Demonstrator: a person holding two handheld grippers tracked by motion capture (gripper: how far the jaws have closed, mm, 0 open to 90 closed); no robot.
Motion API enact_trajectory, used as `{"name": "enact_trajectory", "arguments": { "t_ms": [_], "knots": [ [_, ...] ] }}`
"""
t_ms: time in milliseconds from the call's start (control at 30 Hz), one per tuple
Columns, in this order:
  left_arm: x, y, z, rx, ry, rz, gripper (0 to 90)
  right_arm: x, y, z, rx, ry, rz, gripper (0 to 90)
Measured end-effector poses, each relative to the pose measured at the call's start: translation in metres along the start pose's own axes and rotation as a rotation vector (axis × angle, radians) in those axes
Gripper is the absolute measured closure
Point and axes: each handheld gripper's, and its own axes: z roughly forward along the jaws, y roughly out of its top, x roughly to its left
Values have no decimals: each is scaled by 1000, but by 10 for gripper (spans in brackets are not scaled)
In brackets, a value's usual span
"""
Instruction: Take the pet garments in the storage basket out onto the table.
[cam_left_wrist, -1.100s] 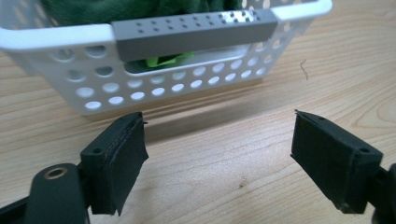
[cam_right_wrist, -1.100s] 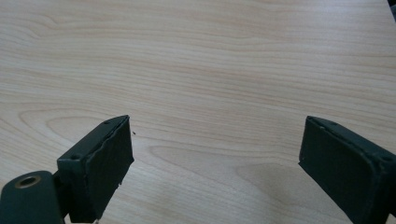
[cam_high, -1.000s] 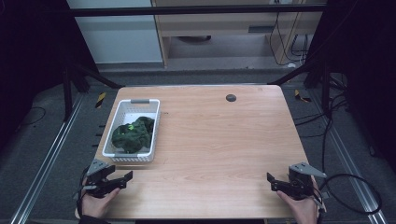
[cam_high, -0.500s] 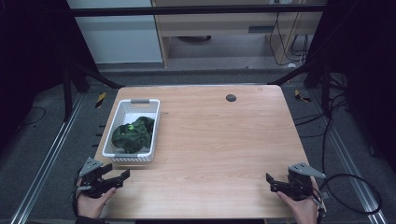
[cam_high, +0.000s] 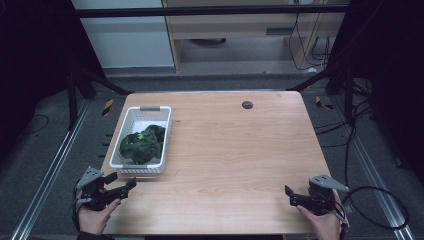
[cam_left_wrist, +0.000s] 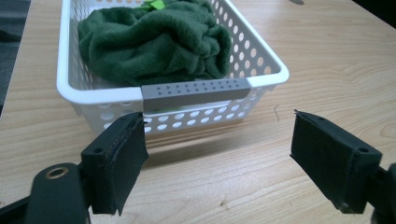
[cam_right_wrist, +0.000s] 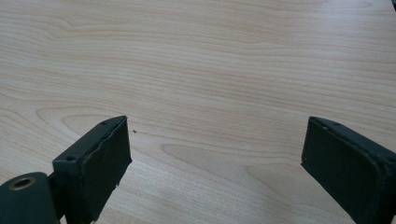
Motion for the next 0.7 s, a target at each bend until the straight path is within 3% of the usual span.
{"name": "enact_trajectory", "arguments": {
  "t_ms": [133,467,700],
  "knots": [
    [-2,4,-1,0,-5,10,174,-1,0,-1,-20,-8,-9,81],
    [-3,12,-3,-13,-2,14,174,0,0,0,-12,-4,-9,76],
    [-9,28,-2,-30,-12,38,174,0,-1,-1,-19,-9,-11,75]
  ]
}}
